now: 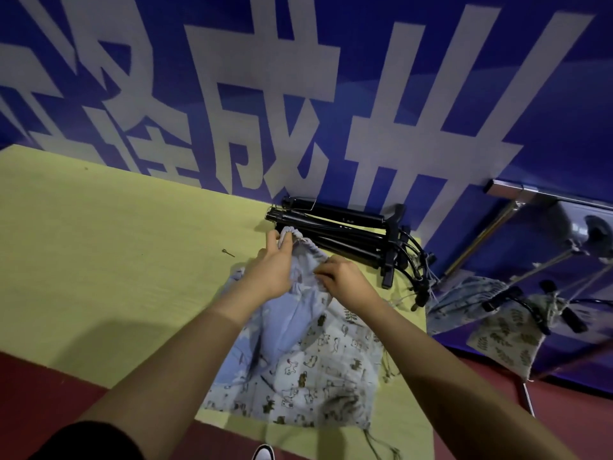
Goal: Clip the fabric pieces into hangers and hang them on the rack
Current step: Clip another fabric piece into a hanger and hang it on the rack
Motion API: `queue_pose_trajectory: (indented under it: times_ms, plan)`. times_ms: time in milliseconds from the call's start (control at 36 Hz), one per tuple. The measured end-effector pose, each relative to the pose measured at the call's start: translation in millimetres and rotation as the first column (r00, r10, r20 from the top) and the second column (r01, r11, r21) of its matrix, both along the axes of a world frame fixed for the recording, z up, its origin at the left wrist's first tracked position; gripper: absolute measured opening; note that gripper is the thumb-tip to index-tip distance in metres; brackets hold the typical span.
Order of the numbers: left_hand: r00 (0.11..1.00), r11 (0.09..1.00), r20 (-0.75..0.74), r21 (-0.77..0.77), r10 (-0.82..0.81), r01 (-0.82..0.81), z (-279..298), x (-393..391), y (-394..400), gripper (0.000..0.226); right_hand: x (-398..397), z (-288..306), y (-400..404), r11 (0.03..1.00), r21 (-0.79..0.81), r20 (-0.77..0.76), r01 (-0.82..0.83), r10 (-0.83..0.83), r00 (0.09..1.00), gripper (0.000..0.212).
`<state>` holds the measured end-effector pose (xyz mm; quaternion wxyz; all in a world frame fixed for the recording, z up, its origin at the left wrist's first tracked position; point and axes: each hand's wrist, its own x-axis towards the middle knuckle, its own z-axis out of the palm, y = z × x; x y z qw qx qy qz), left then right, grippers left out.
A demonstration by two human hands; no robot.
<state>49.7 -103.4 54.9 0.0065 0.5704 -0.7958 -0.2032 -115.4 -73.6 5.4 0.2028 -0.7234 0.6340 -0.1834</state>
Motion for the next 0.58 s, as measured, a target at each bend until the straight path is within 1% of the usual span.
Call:
queue_pose_trajectory:
  times_ms: [28,83,111,139,194,278,361,389,417,444,500,583]
  plan:
    - [1.000,1.000,0.017,-0.011,0.004,-0.004,-1,0,-1,0.085,0,2,-2,1.000,0.020,-0.043,-0.016,0.017,0.999,0.032]
    - [0.999,1.000,0.027,-0.017,0.017,-0.017,0,0,-3,0.085,0,4,-8,0.997,0.073,-0.113,-0.031,0.039,0.993,0.053]
    - [0.999,0.999,0.024,-0.017,0.027,-0.027,0,-1,-4,0.085,-1,4,-10,0.996,0.086,-0.121,-0.023,0.034,0.992,0.059]
    - [0.999,0.999,0.022,-0.022,0.037,-0.037,1,-1,-6,0.084,-1,3,-14,0.997,0.082,-0.105,-0.018,0.027,0.994,0.060]
    - [0.998,0.998,0.015,-0.029,0.064,-0.063,3,-2,-12,0.081,-1,1,-20,0.999,0.050,-0.040,-0.005,0.007,0.999,0.051]
    - [0.994,0.993,-0.008,-0.041,0.112,-0.112,3,0,-26,0.072,-1,1,-33,0.999,-0.032,0.115,0.035,-0.031,0.993,0.028]
    - [0.991,0.987,-0.006,-0.087,0.133,-0.133,0,3,-41,0.060,2,7,-51,0.980,-0.083,0.306,0.179,-0.146,0.941,0.015]
    - [0.991,0.985,0.002,-0.104,0.136,-0.135,-2,4,-47,0.056,3,9,-58,0.965,-0.096,0.336,0.246,-0.201,0.920,0.014]
    - [0.991,0.984,0.011,-0.120,0.136,-0.134,-3,6,-51,0.052,2,9,-66,0.948,-0.112,0.331,0.299,-0.248,0.910,0.014]
    - [0.991,0.983,0.016,-0.134,0.133,-0.129,-3,7,-55,0.048,1,9,-73,0.935,-0.119,0.288,0.334,-0.290,0.913,0.016]
    - [0.993,0.981,0.036,-0.163,0.114,-0.107,-6,10,-66,0.042,-4,5,-89,0.933,-0.093,0.121,0.348,-0.336,0.934,0.023]
    - [0.994,0.977,0.077,-0.204,0.078,-0.061,-10,12,-81,0.037,-10,-5,-111,0.948,0.048,-0.170,0.316,-0.304,0.938,0.045]
